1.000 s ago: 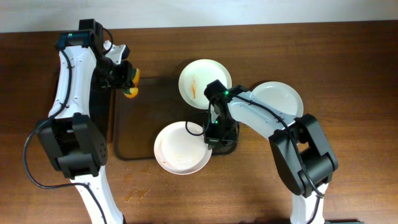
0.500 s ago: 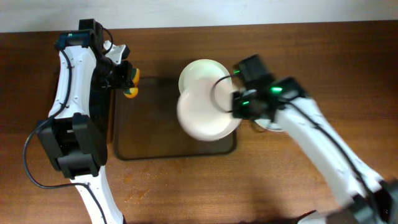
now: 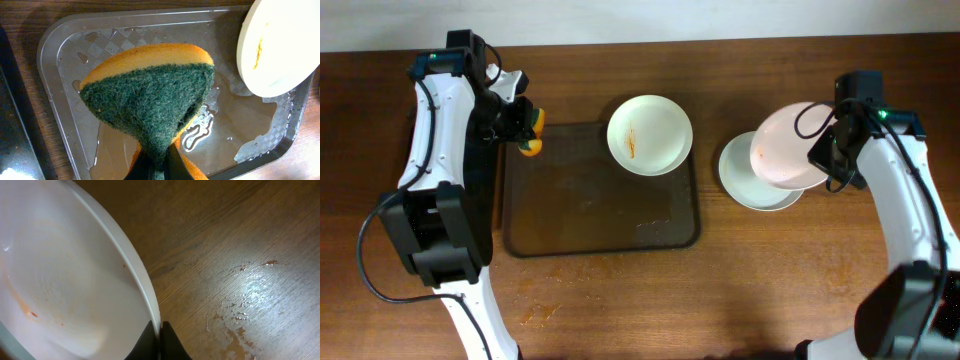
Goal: Clean dirty plates on tray and stack at the side
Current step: 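Release the plate and grip the last white plate on the tray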
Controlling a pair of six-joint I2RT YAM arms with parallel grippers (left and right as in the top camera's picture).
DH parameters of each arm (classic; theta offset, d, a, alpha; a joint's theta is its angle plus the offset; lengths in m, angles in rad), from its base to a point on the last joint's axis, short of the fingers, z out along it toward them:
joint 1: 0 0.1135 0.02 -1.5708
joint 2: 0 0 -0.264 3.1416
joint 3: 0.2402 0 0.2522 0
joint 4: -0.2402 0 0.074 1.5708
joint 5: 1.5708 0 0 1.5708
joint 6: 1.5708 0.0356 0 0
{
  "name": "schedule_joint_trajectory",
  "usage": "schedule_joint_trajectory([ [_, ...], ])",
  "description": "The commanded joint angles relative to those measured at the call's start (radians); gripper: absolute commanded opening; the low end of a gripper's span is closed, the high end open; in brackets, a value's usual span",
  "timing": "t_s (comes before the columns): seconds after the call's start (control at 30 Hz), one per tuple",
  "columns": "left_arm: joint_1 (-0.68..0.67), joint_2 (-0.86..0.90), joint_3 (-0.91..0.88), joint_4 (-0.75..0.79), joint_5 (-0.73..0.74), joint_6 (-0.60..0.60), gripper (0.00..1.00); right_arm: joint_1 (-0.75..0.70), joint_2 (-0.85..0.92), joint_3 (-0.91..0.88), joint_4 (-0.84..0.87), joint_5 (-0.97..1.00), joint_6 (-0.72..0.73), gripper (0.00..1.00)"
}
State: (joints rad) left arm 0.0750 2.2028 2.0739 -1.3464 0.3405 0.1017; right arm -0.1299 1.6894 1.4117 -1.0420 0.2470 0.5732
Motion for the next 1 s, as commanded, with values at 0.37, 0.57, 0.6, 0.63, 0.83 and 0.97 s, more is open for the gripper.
schedule_joint_trajectory([
  [0.37, -0.003, -0.006, 0.016, 0.002, 0.004, 0.016, 0.00, 0.014, 0.182, -0.007, 0.032, -0.193, -0.077, 0.04],
  [0.57, -0.003, -0.006, 0.016, 0.002, 0.004, 0.016, 0.01, 0.014, 0.181, -0.003, 0.021, -0.307, -0.181, 0.40],
  [0.6, -0.003, -0.006, 0.016, 0.002, 0.004, 0.016, 0.00, 0.014, 0.181, 0.003, 0.021, -0.340, -0.207, 0.46],
  [0.63, -0.003, -0.006, 0.016, 0.002, 0.004, 0.016, 0.01, 0.014, 0.181, 0.019, 0.016, -0.377, -0.228, 0.49],
  [0.83, -0.003, -0.006, 0.016, 0.005, 0.004, 0.016, 0.01, 0.090, 0.181, 0.118, 0.047, -0.529, -0.254, 0.51],
  [0.97, -0.010, -0.006, 0.016, 0.023, 0.004, 0.016, 0.01, 0.214, 0.182, 0.122, 0.163, -0.531, -0.127, 0.51],
])
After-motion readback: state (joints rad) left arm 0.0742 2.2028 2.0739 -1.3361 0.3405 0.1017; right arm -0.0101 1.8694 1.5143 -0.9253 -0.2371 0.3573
